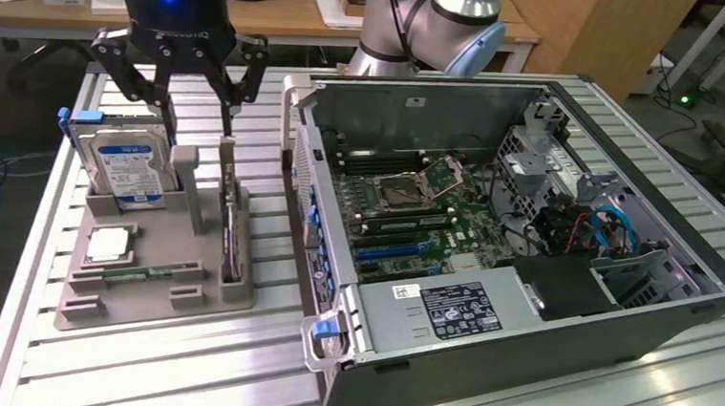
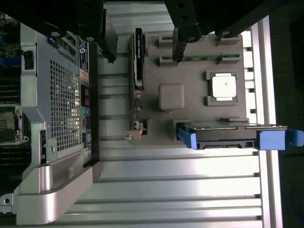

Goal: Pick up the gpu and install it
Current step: 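Pick up the gpu and move the gpu toward the slot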

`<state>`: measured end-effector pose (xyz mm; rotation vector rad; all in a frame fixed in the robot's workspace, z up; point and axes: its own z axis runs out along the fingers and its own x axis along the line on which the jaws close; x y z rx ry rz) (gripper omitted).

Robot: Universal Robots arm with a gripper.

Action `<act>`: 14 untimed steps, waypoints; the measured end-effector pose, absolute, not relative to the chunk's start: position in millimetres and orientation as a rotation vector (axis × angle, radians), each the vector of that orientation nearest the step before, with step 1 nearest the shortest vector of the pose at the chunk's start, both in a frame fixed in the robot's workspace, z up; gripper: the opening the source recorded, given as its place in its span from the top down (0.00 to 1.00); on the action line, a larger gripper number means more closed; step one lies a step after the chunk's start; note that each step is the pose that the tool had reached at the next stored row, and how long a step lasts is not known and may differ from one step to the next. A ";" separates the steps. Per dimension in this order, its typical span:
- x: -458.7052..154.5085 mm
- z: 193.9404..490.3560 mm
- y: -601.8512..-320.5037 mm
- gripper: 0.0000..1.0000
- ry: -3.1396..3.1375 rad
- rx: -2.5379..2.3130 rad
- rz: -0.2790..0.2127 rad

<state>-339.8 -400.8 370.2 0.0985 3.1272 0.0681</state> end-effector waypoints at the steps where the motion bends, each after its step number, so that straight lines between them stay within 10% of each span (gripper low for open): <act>1: -339.8 369.6 -400.8 0.41 3.127 0.098 0.067; 14: -338.8 365.4 -402.1 0.41 3.126 0.098 0.066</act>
